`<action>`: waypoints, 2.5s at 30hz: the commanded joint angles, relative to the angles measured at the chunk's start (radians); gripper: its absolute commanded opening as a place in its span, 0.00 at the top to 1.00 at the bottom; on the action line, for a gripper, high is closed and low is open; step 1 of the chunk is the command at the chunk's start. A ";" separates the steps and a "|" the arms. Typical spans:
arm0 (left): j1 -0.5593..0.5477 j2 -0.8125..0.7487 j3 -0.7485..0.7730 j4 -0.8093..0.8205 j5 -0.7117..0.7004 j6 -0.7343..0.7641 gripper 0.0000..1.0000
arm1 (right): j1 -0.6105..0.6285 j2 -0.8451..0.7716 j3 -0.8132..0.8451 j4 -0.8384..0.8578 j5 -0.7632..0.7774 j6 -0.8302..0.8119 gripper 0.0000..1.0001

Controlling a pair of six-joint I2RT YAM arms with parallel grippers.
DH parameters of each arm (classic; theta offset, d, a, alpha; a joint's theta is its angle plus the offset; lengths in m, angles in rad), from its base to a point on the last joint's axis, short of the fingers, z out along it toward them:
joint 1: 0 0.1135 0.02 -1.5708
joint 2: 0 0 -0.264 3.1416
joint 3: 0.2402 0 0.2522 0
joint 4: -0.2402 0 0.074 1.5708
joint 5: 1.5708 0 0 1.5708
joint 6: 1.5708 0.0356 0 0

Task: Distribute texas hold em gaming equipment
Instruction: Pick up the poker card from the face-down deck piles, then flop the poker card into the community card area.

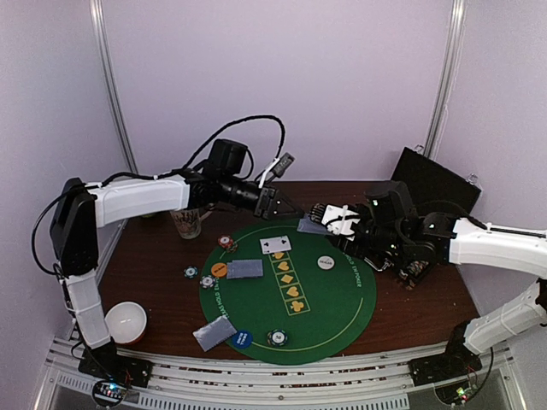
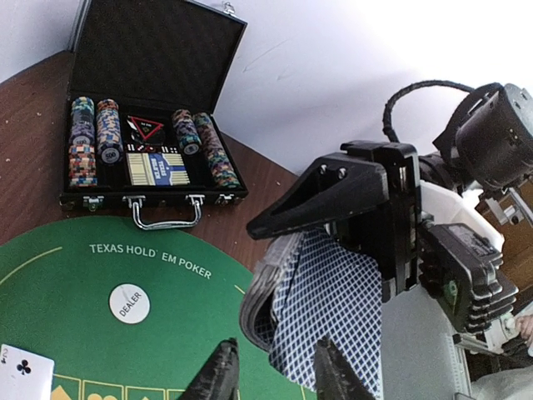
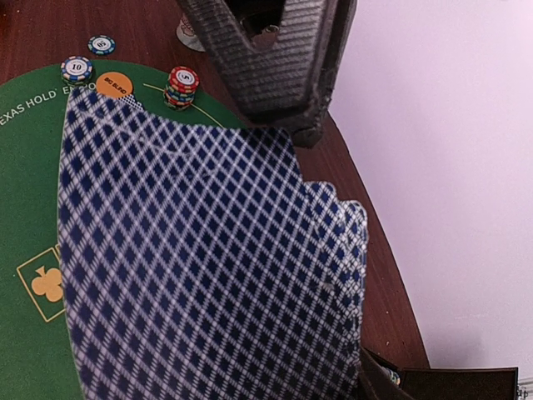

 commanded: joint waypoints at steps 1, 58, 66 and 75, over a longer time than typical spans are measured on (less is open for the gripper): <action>-0.006 0.034 0.066 -0.010 0.052 0.039 0.72 | 0.003 -0.004 0.009 0.031 0.015 -0.007 0.53; -0.089 -0.142 -0.642 0.761 -0.864 1.250 1.00 | -0.168 -0.135 -0.070 0.011 -0.038 0.026 0.53; -0.131 0.032 -0.602 0.925 -0.848 1.415 1.00 | -0.169 -0.153 -0.076 0.001 -0.036 0.029 0.53; -0.167 0.103 -0.639 0.834 -0.817 1.520 1.00 | -0.169 -0.163 -0.072 -0.005 -0.041 0.026 0.53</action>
